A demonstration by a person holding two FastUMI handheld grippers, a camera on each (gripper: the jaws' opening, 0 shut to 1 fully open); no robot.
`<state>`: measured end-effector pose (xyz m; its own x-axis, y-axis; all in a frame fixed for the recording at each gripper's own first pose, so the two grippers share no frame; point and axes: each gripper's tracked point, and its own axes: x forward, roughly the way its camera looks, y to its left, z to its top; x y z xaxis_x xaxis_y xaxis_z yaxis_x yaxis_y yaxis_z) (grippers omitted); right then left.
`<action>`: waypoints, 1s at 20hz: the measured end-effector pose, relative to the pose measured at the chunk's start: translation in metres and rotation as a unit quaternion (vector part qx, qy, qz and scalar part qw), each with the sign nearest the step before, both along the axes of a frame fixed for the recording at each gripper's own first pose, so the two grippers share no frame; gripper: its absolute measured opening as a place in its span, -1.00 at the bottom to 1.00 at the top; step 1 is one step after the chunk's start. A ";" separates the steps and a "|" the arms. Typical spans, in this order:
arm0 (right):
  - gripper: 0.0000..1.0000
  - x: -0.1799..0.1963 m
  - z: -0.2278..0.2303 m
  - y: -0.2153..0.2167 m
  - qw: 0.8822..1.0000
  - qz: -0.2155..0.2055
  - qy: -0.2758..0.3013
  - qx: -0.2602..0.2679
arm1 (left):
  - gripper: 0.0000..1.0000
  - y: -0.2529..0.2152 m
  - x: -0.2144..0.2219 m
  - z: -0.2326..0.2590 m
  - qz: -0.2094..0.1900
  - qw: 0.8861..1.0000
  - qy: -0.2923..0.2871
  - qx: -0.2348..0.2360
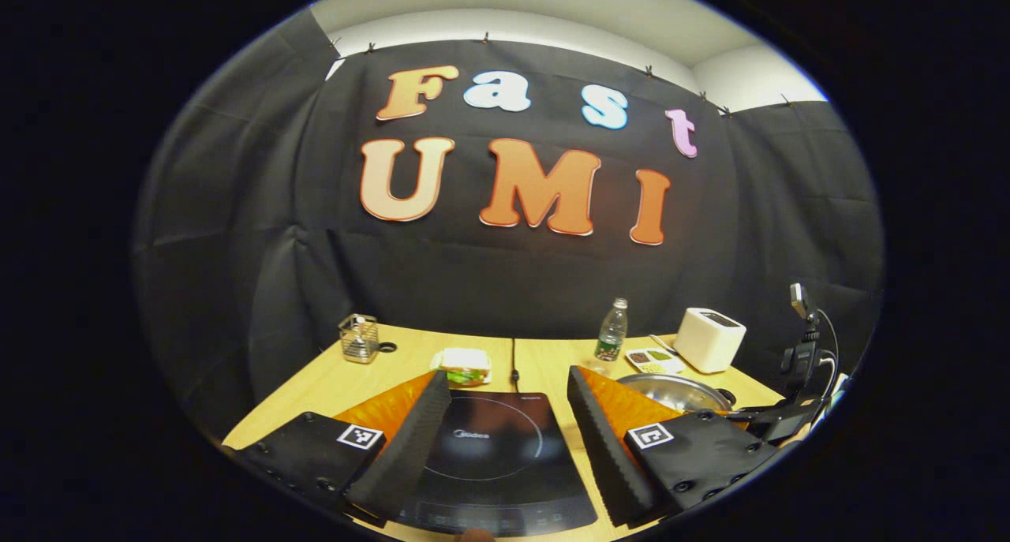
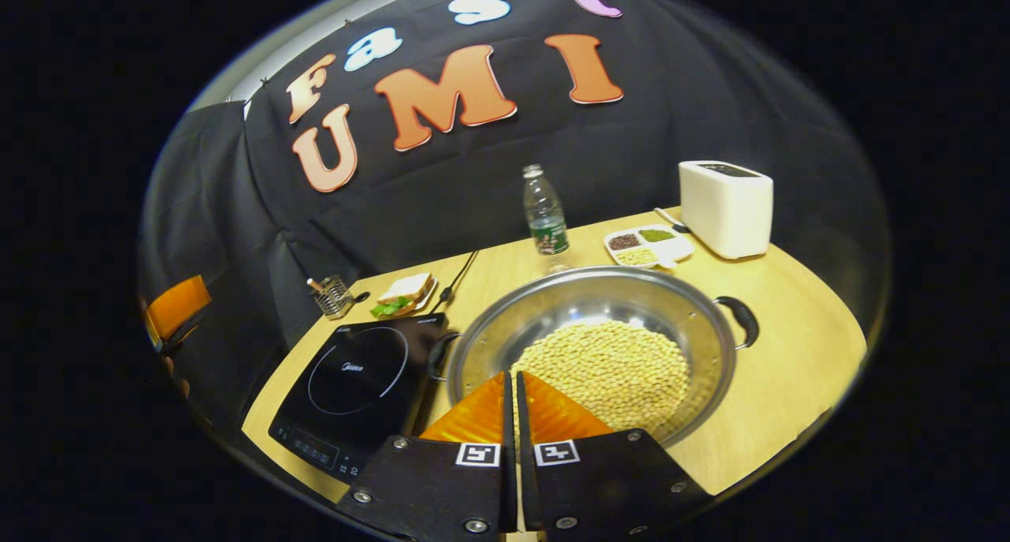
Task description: First push the handle of the pot to place it horizontally, then grasp the pot with both hands and set it on the induction cooktop.
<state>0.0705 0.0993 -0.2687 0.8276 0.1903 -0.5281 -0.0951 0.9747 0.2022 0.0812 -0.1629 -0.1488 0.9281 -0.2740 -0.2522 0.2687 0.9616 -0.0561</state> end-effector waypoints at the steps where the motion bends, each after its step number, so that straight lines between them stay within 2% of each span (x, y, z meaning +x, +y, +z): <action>1: -0.96 0.001 0.002 -0.014 1.000 -0.008 -0.004 -0.004 | 0.96 -0.015 0.002 -0.007 -0.010 1.000 0.005 0.002; 2: -0.96 0.002 0.004 -0.024 1.000 -0.012 -0.009 -0.006 | 0.95 -0.029 0.003 -0.013 -0.020 1.000 0.011 0.004; 4: -0.78 0.004 0.006 -0.043 1.000 -0.020 -0.015 -0.015 | 0.96 -0.059 0.007 -0.031 -0.036 0.999 0.027 0.006; 7: -0.76 0.011 0.011 -0.072 0.999 -0.032 -0.026 -0.023 | 0.95 -0.102 0.015 -0.061 -0.062 0.997 0.053 0.009; 8: -0.56 0.013 0.012 -0.079 0.999 -0.037 -0.028 -0.023 | 0.95 -0.113 0.017 -0.070 -0.067 0.996 0.061 0.013; 9: -0.48 0.017 0.012 -0.089 0.998 -0.043 -0.031 -0.026 | 0.95 -0.122 0.019 -0.082 -0.073 0.995 0.068 0.017; 13: 0.17 0.030 0.007 -0.124 0.996 -0.071 -0.038 -0.044 | 0.95 -0.149 0.030 -0.120 -0.083 0.991 0.103 0.026; 14: 0.43 0.033 0.004 -0.131 0.995 -0.076 -0.036 -0.048 | 0.96 -0.152 0.036 -0.128 -0.084 0.990 0.109 0.028; 15: 0.55 0.036 0.001 -0.137 0.995 -0.081 -0.033 -0.050 | 0.96 -0.154 0.039 -0.134 -0.083 0.990 0.114 0.031; 16: 0.76 0.039 -0.001 -0.143 0.995 -0.084 -0.032 -0.051 | 0.96 -0.155 0.044 -0.141 -0.081 0.989 0.118 0.034; 18: 0.88 0.048 -0.007 -0.153 0.994 -0.091 -0.030 -0.061 | 0.96 -0.159 0.053 -0.154 -0.079 0.988 0.127 0.038; 20: 0.89 0.057 -0.016 -0.160 0.993 -0.097 -0.020 -0.067 | 0.96 -0.160 0.057 -0.168 -0.079 0.986 0.140 0.050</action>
